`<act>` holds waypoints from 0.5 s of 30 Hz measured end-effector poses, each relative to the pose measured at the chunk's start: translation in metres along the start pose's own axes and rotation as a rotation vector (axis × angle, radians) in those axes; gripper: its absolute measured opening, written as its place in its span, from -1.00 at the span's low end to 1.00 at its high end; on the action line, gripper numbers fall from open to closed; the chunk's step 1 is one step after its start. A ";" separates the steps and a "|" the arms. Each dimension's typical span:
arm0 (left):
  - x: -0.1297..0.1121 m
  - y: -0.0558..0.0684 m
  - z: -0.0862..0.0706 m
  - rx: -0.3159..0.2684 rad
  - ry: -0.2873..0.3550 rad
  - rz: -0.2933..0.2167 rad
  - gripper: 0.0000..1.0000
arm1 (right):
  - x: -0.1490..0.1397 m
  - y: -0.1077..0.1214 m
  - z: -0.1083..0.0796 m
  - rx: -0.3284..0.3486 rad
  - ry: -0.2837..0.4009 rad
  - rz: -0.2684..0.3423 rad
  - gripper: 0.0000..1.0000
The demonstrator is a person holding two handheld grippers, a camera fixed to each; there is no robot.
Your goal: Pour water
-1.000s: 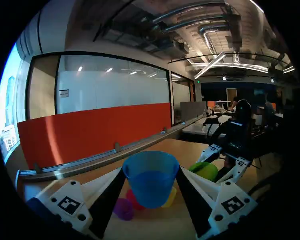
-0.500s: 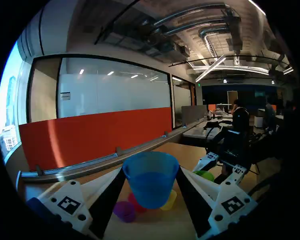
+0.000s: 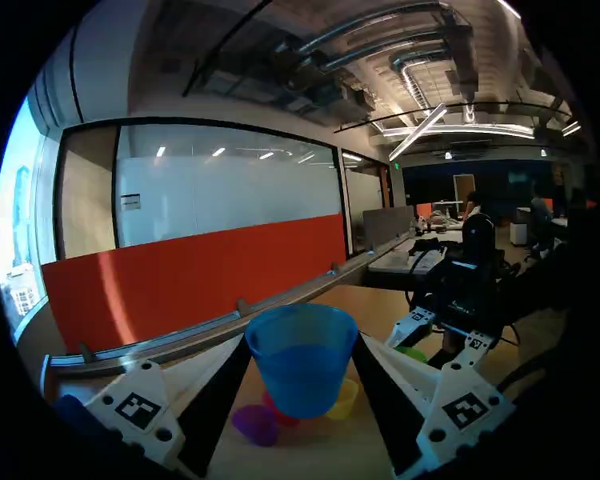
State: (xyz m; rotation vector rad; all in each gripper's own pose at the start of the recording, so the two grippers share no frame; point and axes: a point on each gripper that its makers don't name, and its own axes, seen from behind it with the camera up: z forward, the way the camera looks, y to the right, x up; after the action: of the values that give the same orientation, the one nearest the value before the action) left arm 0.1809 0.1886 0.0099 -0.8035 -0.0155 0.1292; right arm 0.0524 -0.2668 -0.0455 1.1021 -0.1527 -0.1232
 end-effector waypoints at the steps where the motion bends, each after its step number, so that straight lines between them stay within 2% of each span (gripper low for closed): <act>1: 0.000 0.000 0.000 0.001 -0.001 0.005 0.72 | 0.000 -0.001 0.001 0.003 0.000 0.000 0.79; 15: 0.009 -0.002 -0.003 0.023 0.020 0.084 0.72 | 0.000 -0.010 0.010 0.031 0.003 -0.001 0.79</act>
State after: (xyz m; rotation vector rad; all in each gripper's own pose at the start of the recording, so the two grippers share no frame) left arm 0.1901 0.1865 0.0088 -0.7826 0.0387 0.2004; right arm 0.0503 -0.2797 -0.0502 1.1329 -0.1519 -0.1206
